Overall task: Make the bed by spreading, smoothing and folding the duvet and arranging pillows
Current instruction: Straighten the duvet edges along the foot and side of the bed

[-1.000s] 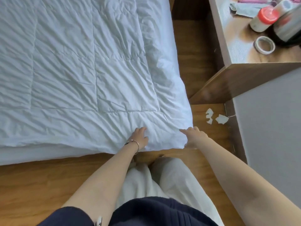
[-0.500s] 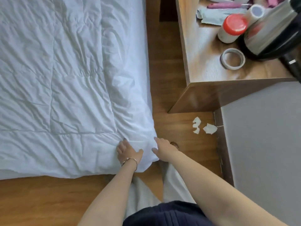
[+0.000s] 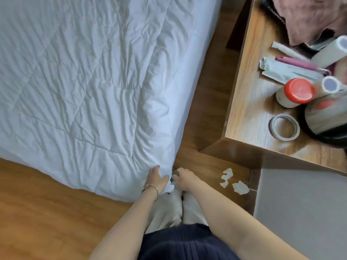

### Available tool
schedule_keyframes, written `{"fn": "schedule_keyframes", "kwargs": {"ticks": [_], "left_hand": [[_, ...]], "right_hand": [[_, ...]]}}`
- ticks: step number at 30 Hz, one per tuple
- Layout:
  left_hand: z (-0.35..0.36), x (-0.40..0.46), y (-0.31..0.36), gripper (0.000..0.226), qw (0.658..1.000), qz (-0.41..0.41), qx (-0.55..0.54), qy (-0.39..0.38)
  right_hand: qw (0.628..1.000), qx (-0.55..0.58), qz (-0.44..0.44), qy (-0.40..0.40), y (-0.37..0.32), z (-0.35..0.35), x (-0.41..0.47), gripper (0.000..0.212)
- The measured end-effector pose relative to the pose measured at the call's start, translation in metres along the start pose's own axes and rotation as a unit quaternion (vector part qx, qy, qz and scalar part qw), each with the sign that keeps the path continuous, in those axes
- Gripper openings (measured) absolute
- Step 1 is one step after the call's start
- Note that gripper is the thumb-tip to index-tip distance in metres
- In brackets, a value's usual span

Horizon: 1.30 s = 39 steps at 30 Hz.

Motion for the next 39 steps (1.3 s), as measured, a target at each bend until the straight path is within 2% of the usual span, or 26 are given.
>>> {"fn": "schedule_keyframes", "kwargs": {"ticks": [6, 10, 14, 20, 23, 25, 27, 30, 32, 35, 37, 39], "left_hand": [[-0.063, 0.02, 0.055, 0.059, 0.997, 0.071, -0.024, 0.032], [-0.092, 0.024, 0.084, 0.06, 0.997, 0.066, -0.018, 0.029], [-0.11, 0.028, 0.105, 0.06, 0.995, 0.068, -0.071, 0.035], [-0.145, 0.052, 0.132, 0.052, 0.985, 0.055, -0.15, 0.068], [-0.163, 0.08, 0.169, 0.049, 0.978, 0.058, -0.199, 0.022], [-0.165, 0.102, 0.203, 0.051, 0.975, 0.062, -0.208, -0.049], [-0.161, 0.123, 0.233, 0.049, 0.98, 0.064, -0.175, -0.068], [-0.167, 0.152, 0.265, 0.051, 0.985, 0.049, -0.165, 0.029], [-0.174, 0.169, 0.274, 0.059, 0.989, 0.023, -0.123, 0.074], [-0.172, 0.193, 0.271, 0.077, 0.996, -0.048, -0.041, 0.067], [-0.175, 0.208, 0.264, 0.094, 0.992, -0.091, -0.009, 0.085], [-0.181, 0.223, 0.256, 0.103, 0.988, -0.127, -0.004, 0.093]], "right_hand": [[0.997, -0.069, -0.001, 0.045, -0.05, -0.083, 0.016, 0.05], [0.992, -0.115, -0.002, 0.049, -0.083, -0.131, 0.027, 0.056], [0.979, -0.189, -0.028, 0.069, -0.117, -0.177, 0.045, 0.053], [0.964, -0.249, -0.091, 0.035, -0.165, -0.233, 0.096, 0.065], [0.945, -0.303, -0.127, 0.002, -0.188, -0.27, 0.125, 0.056], [0.92, -0.372, -0.123, -0.012, -0.195, -0.301, 0.145, 0.044], [0.885, -0.453, -0.105, -0.024, -0.195, -0.333, 0.161, 0.048], [0.852, -0.509, -0.121, -0.019, -0.188, -0.375, 0.182, 0.074], [0.803, -0.58, -0.138, -0.013, -0.186, -0.397, 0.199, 0.086], [0.72, -0.669, -0.184, 0.014, -0.192, -0.417, 0.227, 0.102], [0.691, -0.683, -0.233, 0.039, -0.201, -0.425, 0.247, 0.109], [0.674, -0.686, -0.27, 0.044, -0.213, -0.427, 0.264, 0.106]]}}
Point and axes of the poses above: each hand's wrist, its own x-axis towards the middle knuckle, its own z-axis out of the palm, y = z × x, the point moved 4 cm from there along x, towards the middle knuckle, and after that the axes turned 5 degrees about -y, right-handed, at the moved point
